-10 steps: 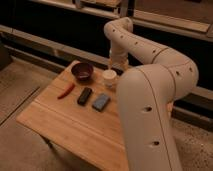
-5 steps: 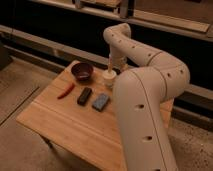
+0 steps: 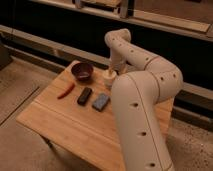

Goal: Pick up the ceramic cup

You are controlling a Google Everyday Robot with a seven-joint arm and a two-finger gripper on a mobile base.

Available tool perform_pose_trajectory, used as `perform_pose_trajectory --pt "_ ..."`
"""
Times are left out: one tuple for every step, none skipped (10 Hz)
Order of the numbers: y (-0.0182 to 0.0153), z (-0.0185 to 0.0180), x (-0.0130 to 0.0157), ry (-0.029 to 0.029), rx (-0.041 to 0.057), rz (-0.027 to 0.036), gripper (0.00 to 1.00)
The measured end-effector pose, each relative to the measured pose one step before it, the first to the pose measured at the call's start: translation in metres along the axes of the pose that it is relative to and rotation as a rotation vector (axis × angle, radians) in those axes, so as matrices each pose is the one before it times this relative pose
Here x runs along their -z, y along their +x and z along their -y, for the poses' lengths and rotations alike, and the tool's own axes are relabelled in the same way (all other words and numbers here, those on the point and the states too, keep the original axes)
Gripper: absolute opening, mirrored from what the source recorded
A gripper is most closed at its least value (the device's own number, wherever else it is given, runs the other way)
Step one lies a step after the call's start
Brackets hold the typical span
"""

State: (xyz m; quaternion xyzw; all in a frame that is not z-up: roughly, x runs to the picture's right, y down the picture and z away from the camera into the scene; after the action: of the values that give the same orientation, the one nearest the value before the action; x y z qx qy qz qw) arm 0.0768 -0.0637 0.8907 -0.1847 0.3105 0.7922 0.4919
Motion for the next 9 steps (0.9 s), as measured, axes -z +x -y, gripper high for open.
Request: perform_pose_trajectory --pt "-0.00128 -0.00110 -0.00101 -0.00427 0.00465 -0.00032 0.23" --pt "-0.00282 -0.00009 0.00102 -0.00394 0.00531 0.00469 0.11" --pt "-0.00264 0.00110 0.00252 -0.00068 0.00098 0.00694 0.03" --pt "-0.00234 0.00139 0.00513 -0.00197 -0.00295 0.00839 0.00" --pt "-0.00369 0.00322 0.00962 0.00086 -0.00340 0.01762 0.00" --pt "-0.00342 0.00416 0.00974 0.00382 -0.00964 0.01945 0.00" --pt "-0.00297 0.00444 0.00967 0.00125 -0.01107 0.01798 0.00" --pt "-0.00294 0.00327 0.00778 -0.00475 -0.01055 0.01622 0.00" --pt "-0.00284 0.00463 0.01025 -0.00675 -0.01319 0.01759 0.00"
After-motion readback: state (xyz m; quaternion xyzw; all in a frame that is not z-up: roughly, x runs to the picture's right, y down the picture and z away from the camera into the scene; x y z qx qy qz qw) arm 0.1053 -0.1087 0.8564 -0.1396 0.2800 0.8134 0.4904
